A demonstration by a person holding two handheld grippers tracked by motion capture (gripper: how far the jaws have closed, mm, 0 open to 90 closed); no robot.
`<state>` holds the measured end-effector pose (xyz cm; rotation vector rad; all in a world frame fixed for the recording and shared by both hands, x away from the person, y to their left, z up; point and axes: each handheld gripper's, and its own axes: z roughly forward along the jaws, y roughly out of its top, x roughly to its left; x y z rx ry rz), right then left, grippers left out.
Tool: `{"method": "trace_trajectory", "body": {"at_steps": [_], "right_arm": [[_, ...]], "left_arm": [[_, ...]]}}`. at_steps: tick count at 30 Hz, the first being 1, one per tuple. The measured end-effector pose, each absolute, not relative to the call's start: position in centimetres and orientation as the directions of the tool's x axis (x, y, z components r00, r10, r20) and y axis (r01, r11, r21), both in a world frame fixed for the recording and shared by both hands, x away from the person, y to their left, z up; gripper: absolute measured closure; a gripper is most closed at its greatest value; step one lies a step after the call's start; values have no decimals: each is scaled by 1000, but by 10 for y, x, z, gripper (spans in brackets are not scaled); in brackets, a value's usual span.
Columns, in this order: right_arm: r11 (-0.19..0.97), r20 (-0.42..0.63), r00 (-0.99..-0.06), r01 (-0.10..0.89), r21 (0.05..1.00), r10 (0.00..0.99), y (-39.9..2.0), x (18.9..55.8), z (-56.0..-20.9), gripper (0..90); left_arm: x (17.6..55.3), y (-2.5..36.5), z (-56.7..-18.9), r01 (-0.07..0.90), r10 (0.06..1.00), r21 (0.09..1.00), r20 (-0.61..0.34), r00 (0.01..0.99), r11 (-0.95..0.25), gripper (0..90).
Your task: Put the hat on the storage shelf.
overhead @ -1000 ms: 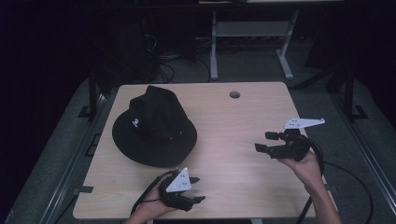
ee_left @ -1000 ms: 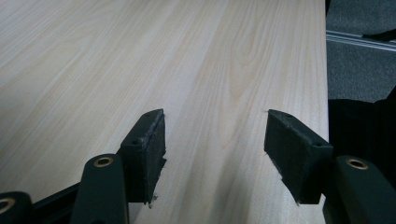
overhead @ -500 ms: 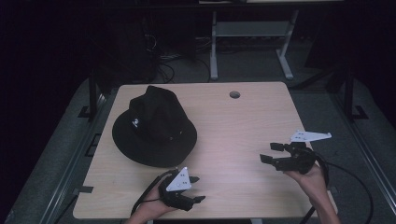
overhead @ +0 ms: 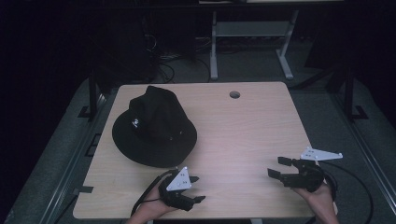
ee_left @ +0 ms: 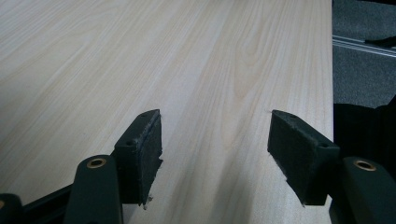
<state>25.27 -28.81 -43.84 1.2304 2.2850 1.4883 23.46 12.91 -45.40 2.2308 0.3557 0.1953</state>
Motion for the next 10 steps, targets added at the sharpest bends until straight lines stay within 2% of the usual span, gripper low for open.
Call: {"method": "trace_trajectory", "body": {"at_steps": [10], "right_arm": [[101, 270, -625, 492, 865, 733, -288, 208, -453, 221]], "left_arm": [[232, 128, -453, 194, 324, 780, 11, 946, -594, 330]]}}
